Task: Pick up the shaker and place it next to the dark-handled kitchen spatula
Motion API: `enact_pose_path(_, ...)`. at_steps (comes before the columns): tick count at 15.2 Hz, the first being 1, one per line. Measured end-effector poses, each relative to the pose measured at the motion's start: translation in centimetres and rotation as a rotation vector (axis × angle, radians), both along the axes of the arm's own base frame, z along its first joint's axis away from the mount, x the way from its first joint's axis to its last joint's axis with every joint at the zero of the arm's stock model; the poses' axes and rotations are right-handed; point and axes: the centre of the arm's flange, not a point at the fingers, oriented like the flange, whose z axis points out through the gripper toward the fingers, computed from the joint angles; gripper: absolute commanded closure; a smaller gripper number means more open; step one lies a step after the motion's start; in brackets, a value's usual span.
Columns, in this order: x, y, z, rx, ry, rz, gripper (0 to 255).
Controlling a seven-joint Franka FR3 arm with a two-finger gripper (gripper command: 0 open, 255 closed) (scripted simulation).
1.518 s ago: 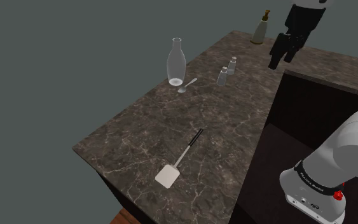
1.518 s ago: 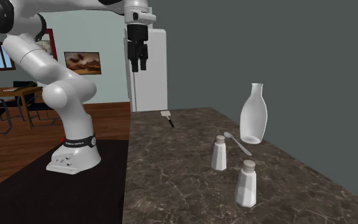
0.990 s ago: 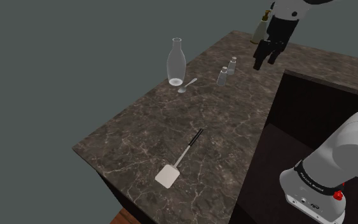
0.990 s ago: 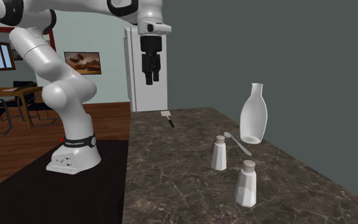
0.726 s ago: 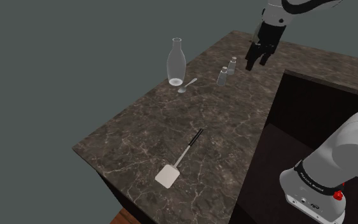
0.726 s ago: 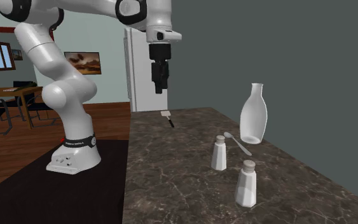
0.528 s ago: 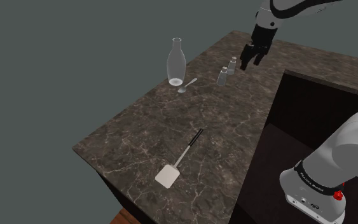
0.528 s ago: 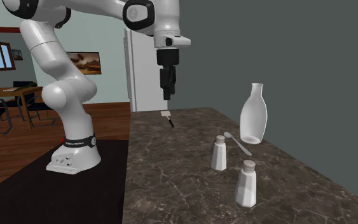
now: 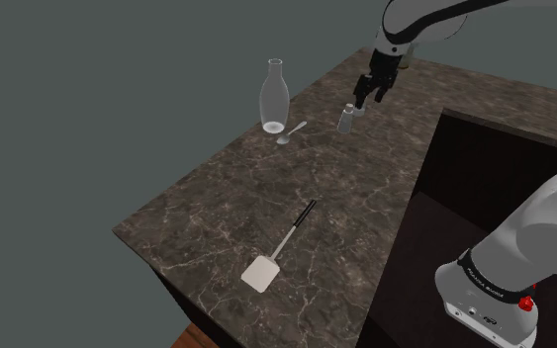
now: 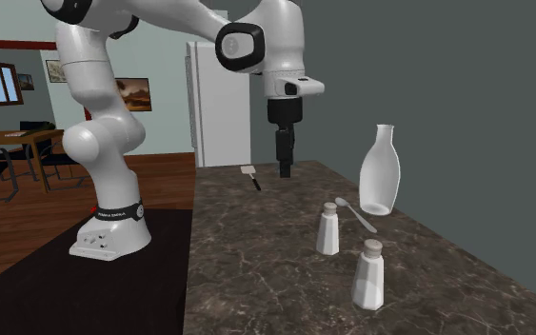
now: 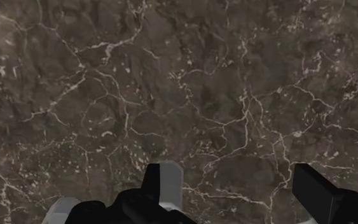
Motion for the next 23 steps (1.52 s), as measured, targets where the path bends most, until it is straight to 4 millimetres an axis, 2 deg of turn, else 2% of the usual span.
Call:
enact_pose_path(6,6.2,-4.2,-3.9,0.001,-0.022,-0.005,0)
enact_pose_path(9,7.9,-5.2,-5.5,0.002,-0.029,-0.006,0)
enact_pose_path(16,8.6,-5.4,-9.1,0.002,-0.031,-0.006,0)
enact_pose_path(22,8.6,-5.3,-9.5,0.002,-0.032,-0.006,0)
enact_pose_path(23,8.6,-5.3,-9.5,0.002,-0.032,-0.006,255)
